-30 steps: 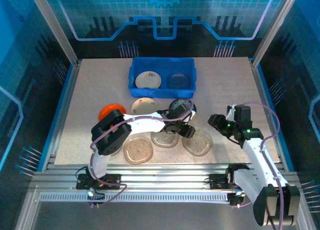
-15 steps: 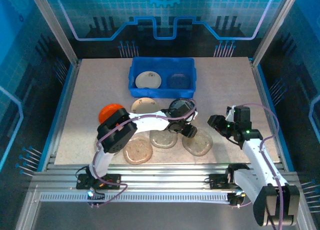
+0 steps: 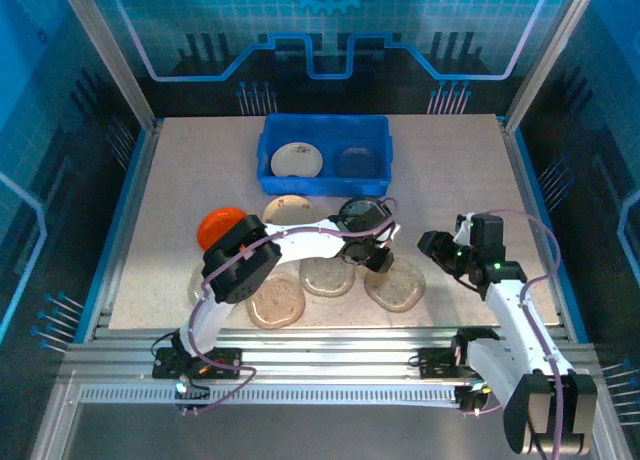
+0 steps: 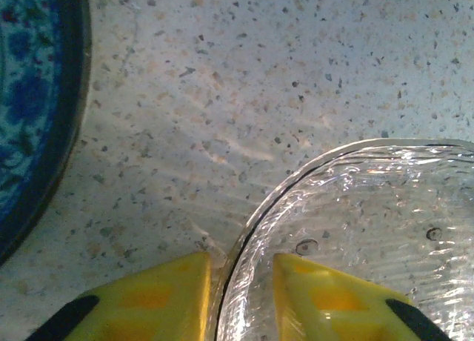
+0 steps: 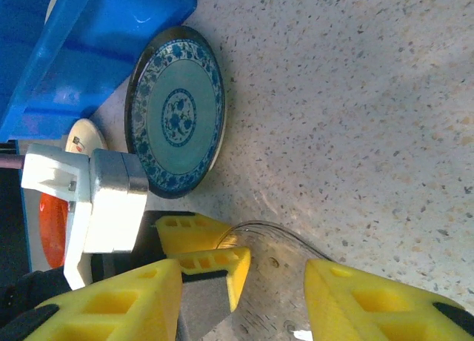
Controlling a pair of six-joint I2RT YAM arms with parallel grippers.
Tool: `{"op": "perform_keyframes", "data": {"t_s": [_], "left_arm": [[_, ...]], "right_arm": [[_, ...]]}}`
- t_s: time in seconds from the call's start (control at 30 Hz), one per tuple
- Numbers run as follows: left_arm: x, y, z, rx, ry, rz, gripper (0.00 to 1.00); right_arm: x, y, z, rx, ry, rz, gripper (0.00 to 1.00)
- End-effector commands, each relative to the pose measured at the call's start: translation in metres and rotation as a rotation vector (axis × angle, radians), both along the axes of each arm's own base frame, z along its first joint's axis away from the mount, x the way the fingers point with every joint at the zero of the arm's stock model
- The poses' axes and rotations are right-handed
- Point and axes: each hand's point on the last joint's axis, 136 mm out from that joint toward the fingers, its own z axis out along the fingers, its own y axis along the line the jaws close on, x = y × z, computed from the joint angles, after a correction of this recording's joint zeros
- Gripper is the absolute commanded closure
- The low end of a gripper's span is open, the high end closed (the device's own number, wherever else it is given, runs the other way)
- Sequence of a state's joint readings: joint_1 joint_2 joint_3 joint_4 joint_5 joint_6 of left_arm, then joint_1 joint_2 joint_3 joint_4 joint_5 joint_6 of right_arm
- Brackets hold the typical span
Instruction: Place the plates into the plastic bin on the countertop
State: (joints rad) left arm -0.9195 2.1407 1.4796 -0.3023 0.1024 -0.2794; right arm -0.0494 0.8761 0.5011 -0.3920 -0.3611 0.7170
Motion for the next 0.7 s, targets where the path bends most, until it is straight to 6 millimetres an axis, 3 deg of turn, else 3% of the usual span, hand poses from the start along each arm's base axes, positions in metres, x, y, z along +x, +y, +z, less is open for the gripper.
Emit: {"op": "perform_keyframes", "data": {"t_s": [0.0,0.17,0.47,0.67], "left_arm": [[-0.005,-0.004,-0.001,-0.007,0.021,-0.021,0.8],[-0.005,-0.007,0.019,-0.072,0.008,-0.001,1.0],[0.014,0.004,0.082,-0.172,-0.044,0.072,1.0],[0.022,0.021,0.114,-0.224,-0.021,0.123,1.0]], "right_arm": [[0.003,-0.004,0.011,0.002,-0.026,0.006,0.52],[0.009,-0.01,0.028,-0.007,-0.059,0.002,0.52],[0.003,-0.035,0.063,-0.17,-0.107,-0.043,0.5],[-0.001,-0.033,0.083,-0.176,-0.154,-0.032,0.45]]}}
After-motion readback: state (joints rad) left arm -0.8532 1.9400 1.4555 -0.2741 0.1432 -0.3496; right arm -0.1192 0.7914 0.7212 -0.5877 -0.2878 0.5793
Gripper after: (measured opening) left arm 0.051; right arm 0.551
